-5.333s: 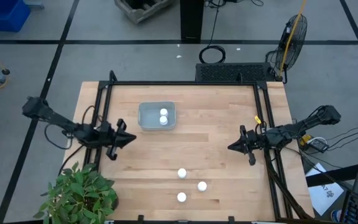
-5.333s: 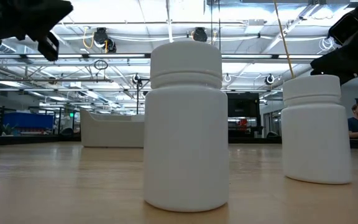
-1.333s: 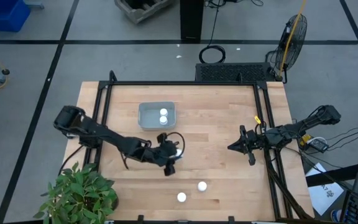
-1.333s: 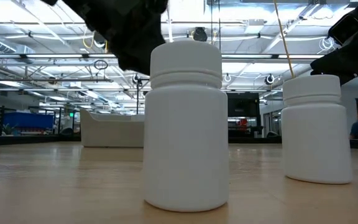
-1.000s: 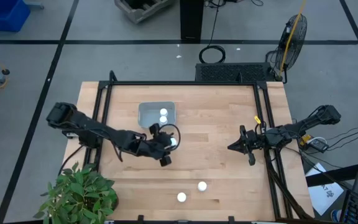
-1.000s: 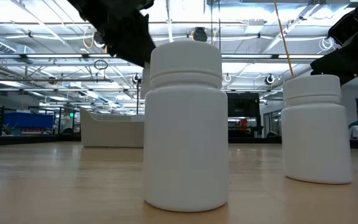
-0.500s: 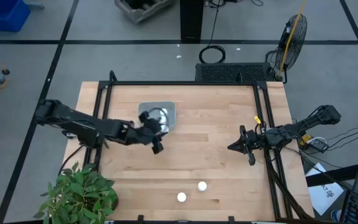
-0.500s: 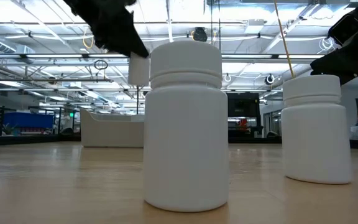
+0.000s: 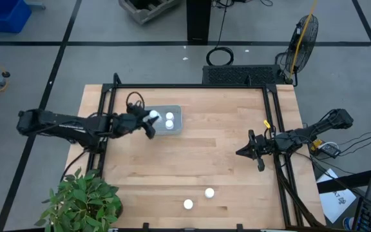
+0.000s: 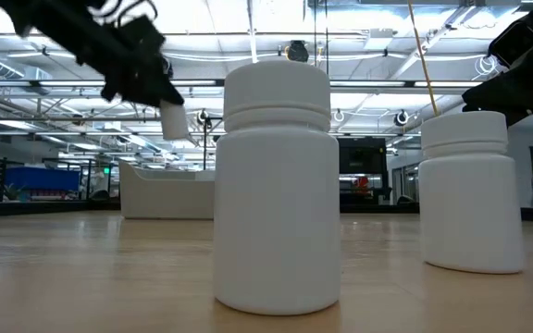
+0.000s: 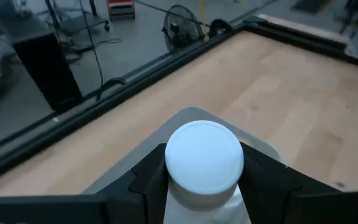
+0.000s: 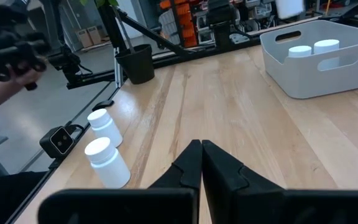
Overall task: Pick and place pill bottles into a basket
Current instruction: Put the white medicine bottle into the gray basket
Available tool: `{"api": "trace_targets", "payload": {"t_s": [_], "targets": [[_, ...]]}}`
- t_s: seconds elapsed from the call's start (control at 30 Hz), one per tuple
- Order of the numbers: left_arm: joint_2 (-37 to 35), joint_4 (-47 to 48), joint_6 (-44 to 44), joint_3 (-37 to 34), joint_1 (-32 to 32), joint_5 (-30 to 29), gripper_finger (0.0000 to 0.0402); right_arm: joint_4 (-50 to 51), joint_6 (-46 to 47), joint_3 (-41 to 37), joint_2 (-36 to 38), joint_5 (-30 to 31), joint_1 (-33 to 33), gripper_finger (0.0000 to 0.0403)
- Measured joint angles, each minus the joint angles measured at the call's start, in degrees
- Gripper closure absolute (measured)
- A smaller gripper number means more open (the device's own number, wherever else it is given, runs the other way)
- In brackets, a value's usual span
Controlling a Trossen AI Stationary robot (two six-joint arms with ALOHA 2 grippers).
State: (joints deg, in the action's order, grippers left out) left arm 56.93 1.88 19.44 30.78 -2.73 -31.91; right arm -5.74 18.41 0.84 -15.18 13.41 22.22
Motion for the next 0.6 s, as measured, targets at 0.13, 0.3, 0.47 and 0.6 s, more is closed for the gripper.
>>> {"api": "trace_targets", "payload": {"t_s": [0.13,0.3,0.47,0.6], "targets": [[0.4,-9.6,0.6,-5.8,-4.2,4.4,0.0238,0.0,0.0,0.0,0.0,0.0,0.0,0.0399],[1.6,-13.0,0.1,-8.6,-7.4,5.5,0.0229,0.0,0.0,0.0,0.0,0.0,0.0,0.0399],[5.5,-11.4,0.1,-8.7,-10.1,8.0,0.0238,0.0,0.0,0.0,0.0,0.0,0.0,0.0399],[9.8,-13.5,0.3,-8.7,-11.8,9.9,0.0230,0.0,0.0,0.0,0.0,0.0,0.0,0.0399]]}}
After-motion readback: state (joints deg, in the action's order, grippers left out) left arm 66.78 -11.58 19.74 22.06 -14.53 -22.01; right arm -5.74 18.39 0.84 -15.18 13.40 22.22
